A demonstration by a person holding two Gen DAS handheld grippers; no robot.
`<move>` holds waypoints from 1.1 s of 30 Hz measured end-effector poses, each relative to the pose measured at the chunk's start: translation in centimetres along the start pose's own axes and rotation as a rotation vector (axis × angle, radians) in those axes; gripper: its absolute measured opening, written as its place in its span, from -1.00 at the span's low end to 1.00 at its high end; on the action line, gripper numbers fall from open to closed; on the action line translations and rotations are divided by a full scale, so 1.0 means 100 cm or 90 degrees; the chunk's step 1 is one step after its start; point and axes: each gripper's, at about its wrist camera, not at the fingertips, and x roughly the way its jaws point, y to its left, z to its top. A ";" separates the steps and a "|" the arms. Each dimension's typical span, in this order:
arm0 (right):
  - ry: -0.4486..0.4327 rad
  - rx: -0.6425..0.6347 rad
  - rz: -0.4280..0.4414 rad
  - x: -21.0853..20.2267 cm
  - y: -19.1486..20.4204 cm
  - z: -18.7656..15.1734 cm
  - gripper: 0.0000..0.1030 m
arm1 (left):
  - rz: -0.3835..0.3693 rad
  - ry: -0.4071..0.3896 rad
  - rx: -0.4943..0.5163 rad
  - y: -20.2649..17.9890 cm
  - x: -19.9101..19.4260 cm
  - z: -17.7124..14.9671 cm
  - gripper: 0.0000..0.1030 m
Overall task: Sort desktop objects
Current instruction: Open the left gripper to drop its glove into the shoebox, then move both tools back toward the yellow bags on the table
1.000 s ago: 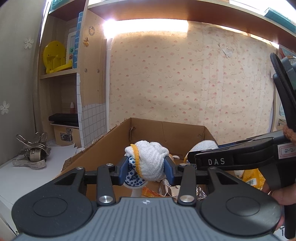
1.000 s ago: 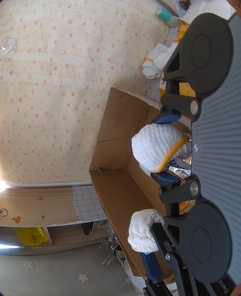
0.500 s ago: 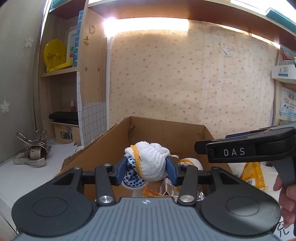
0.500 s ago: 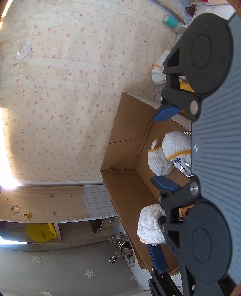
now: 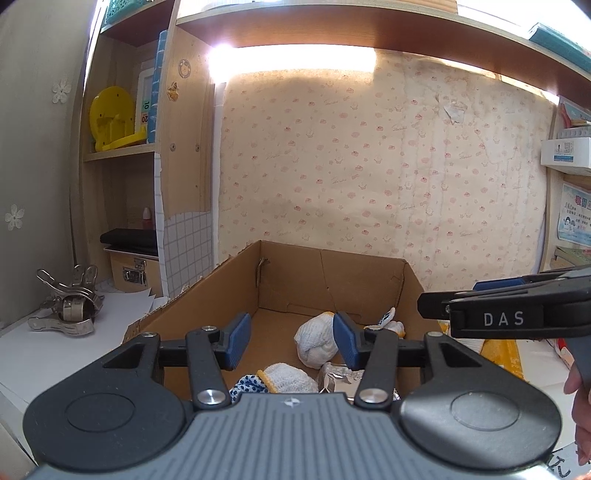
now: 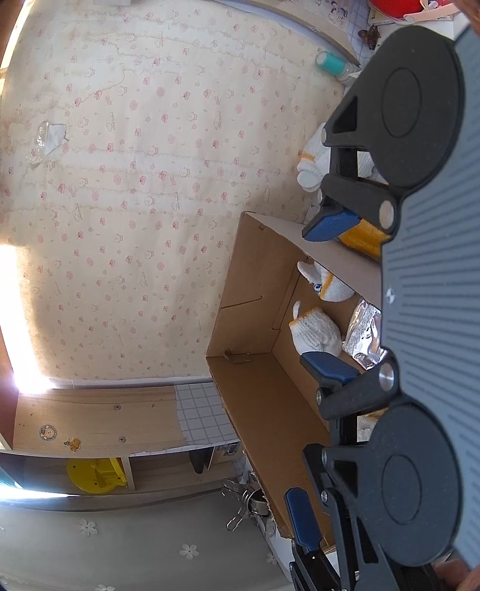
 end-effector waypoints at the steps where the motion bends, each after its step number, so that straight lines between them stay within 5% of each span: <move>1: 0.000 0.001 -0.001 -0.001 -0.001 -0.001 0.26 | 0.000 0.000 0.001 -0.001 0.000 0.000 0.01; 33: -0.015 0.033 -0.033 -0.041 -0.035 -0.018 0.26 | -0.060 -0.006 0.032 -0.054 -0.018 -0.002 0.01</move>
